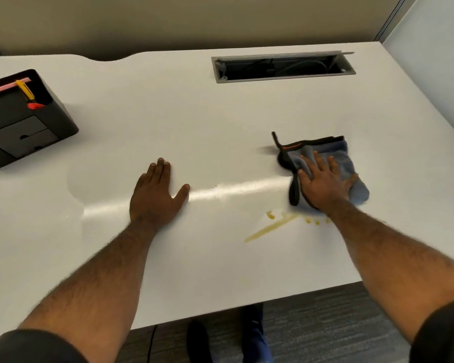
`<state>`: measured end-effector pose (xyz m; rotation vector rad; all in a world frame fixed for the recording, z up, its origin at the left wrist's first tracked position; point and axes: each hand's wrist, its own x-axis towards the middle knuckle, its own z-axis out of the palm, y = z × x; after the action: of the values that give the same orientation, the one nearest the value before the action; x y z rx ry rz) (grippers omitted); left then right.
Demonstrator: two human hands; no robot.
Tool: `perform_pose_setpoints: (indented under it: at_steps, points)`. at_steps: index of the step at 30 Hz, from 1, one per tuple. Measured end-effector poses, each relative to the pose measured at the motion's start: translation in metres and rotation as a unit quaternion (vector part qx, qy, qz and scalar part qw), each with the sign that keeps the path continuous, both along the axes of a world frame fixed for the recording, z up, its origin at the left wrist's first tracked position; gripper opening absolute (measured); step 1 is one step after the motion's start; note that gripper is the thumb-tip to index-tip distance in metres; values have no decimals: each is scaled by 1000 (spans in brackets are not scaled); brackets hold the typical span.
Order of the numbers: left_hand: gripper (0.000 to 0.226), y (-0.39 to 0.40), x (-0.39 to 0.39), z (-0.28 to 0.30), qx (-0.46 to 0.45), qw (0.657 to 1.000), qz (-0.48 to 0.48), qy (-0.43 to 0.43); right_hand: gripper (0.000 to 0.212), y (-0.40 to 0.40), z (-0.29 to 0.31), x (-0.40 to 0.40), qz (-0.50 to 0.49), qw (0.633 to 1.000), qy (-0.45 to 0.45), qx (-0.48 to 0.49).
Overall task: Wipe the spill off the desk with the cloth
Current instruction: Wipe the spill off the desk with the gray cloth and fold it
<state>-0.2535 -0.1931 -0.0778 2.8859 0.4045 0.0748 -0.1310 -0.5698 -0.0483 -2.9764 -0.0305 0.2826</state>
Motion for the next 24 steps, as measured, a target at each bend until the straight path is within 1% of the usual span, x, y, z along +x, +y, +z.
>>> perform_pose_setpoints:
  at_steps: [4, 9, 14, 20, 24]
  points:
    - [85, 0, -1, 0, 0, 1000, -5, 10, 49, -32, 3, -19, -76, 997, 2, 29]
    - [85, 0, 0, 1, 10, 1000, -8, 14, 50, -48, 0, -56, -81, 997, -3, -10]
    - [84, -2, -1, 2, 14, 1000, -14, 19, 52, -21, -4, -84, -97, 994, -46, 7]
    - [84, -1, 0, 3, 19, 999, -21, 21, 53, 34, -5, -101, -56, 996, -66, 20]
    - [81, 0, 1, 2, 4, 999, -24, 24, 53, 87, -7, -126, 26, 996, -72, 35]
